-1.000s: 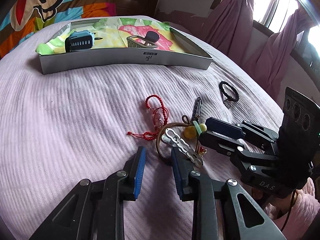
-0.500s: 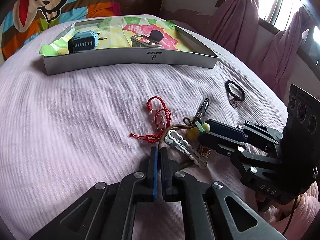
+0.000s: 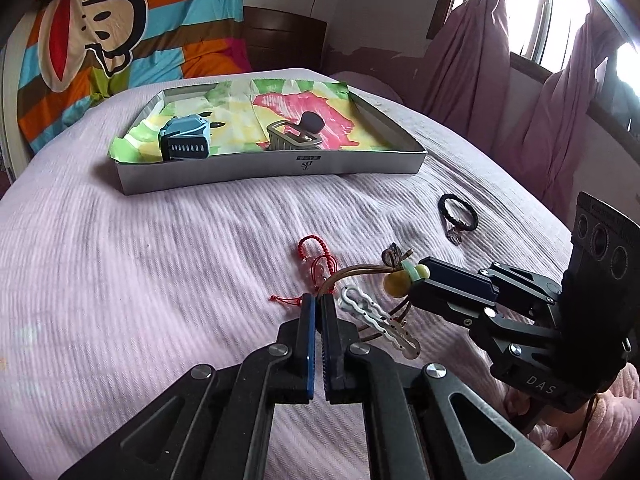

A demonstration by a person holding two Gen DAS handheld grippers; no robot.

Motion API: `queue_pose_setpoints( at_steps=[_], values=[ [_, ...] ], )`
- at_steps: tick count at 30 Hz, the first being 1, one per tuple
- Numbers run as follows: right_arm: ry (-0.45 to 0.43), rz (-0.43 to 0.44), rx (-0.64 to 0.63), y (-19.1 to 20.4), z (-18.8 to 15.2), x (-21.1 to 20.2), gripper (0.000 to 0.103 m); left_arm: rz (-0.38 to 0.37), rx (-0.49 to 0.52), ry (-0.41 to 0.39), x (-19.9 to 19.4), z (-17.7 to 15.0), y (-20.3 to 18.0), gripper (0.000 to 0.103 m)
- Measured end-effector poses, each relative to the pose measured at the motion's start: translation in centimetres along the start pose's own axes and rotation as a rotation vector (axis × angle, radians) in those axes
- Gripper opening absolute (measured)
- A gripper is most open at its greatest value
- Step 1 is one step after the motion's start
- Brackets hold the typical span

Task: Organize jewelry
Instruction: 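Grasp the brown bead cord with the left tool while the right tool grasps the black key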

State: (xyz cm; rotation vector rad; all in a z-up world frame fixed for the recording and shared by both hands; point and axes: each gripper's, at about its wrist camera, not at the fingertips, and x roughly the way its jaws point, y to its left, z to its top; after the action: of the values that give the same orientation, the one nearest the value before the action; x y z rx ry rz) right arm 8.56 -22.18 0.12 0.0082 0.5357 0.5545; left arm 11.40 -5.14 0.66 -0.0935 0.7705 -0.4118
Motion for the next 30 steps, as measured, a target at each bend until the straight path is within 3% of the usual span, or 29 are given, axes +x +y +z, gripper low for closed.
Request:
queue_pose_setpoints(
  at_steps=[17,30],
  values=[
    [0.028,0.012,-0.002,0.1,-0.1,0.8,0.017,0.011,0.020,0.038,1.8,-0.3,-1.4,0.003],
    [0.017,-0.010,0.062,-1.0,-0.2,0.6,0.018,0.054,-0.078,-0.044,0.1,1.2,1.1,0.003]
  ],
)
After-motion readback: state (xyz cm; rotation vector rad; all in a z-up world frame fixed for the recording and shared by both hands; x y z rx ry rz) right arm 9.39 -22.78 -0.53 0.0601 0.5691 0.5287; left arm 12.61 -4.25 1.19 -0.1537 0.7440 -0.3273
